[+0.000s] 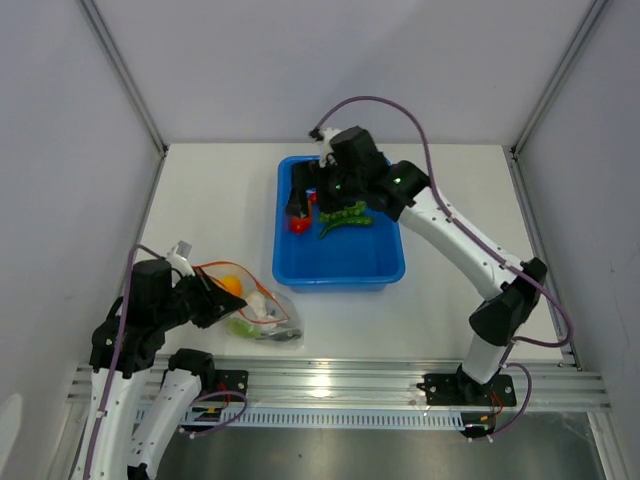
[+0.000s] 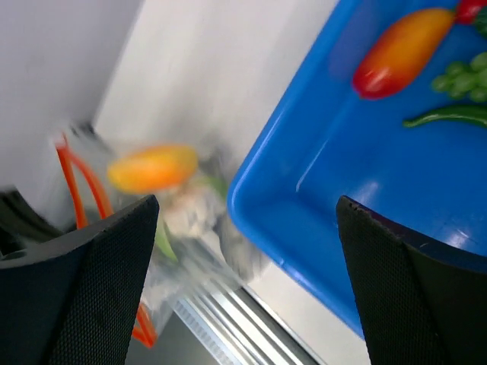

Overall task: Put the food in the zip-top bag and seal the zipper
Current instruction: Pick up the fake fruit from the bin.

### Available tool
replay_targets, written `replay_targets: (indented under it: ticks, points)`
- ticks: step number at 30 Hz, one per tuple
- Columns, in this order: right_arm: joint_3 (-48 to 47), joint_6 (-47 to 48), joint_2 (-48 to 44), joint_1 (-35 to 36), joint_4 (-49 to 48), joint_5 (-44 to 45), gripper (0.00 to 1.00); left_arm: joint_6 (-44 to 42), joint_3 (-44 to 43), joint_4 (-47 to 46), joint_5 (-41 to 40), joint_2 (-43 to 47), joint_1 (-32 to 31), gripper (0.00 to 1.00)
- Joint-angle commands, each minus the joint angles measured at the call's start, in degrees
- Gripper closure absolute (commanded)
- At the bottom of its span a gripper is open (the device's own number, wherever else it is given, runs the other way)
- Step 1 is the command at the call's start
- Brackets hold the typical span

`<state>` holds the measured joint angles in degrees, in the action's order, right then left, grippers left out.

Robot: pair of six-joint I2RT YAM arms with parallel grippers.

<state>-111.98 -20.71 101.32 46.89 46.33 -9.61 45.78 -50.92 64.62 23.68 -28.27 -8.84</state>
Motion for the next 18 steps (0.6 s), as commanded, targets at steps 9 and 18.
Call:
replay_targets:
  ticks: [9,18]
  points:
    - [7.22,-27.87,4.48,-16.74,-13.55,5.91,0.01,1.68,1.17,-2.83,2.25,1.73,0.40,0.99]
    - [1.08,-37.56,15.48,-17.54,-10.21,18.73,0.01,0.98,2.14,-2.75,2.51,2.61,0.40,0.99]
